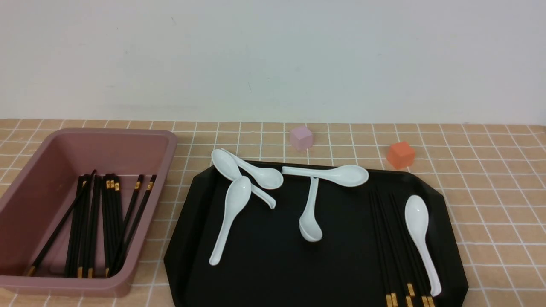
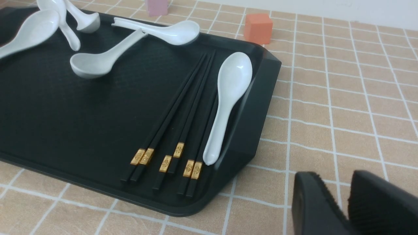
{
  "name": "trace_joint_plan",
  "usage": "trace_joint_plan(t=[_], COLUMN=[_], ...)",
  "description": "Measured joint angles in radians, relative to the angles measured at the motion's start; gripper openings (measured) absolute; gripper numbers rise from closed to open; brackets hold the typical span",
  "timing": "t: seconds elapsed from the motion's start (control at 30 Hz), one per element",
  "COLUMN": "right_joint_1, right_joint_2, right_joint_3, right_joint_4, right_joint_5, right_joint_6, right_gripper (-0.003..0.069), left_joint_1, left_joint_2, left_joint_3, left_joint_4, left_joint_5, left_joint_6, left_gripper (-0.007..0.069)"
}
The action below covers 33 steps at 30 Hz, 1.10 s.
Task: On brown tablecloth take chopsticks from black tray and put them in box.
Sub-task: 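Move the gripper over the chopsticks on the black tray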
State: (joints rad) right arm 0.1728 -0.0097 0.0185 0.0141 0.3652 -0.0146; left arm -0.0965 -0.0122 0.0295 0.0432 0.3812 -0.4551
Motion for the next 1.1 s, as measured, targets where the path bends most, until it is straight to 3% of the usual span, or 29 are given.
trace_joint_plan(t=[0.83, 1.1], right_joint_1=[0.000, 0.000], right_joint_2=[0.000, 0.000], right_joint_3=[0.000, 0.005], right_joint_4=[0.022, 0.492], right_joint_5=[-0.010, -0.086], right_joint_6=[0.015, 0.233], right_gripper=[0.0233, 0.0237], left_joint_1=[0.000, 0.000], left_joint_2=[0.000, 0.000], left_joint_3=[0.000, 0.000], left_joint_4=[0.000, 0.000], left_joint_5=[0.000, 0.000], left_joint_6=[0.000, 0.000], left_gripper=[0.0239, 0.0239])
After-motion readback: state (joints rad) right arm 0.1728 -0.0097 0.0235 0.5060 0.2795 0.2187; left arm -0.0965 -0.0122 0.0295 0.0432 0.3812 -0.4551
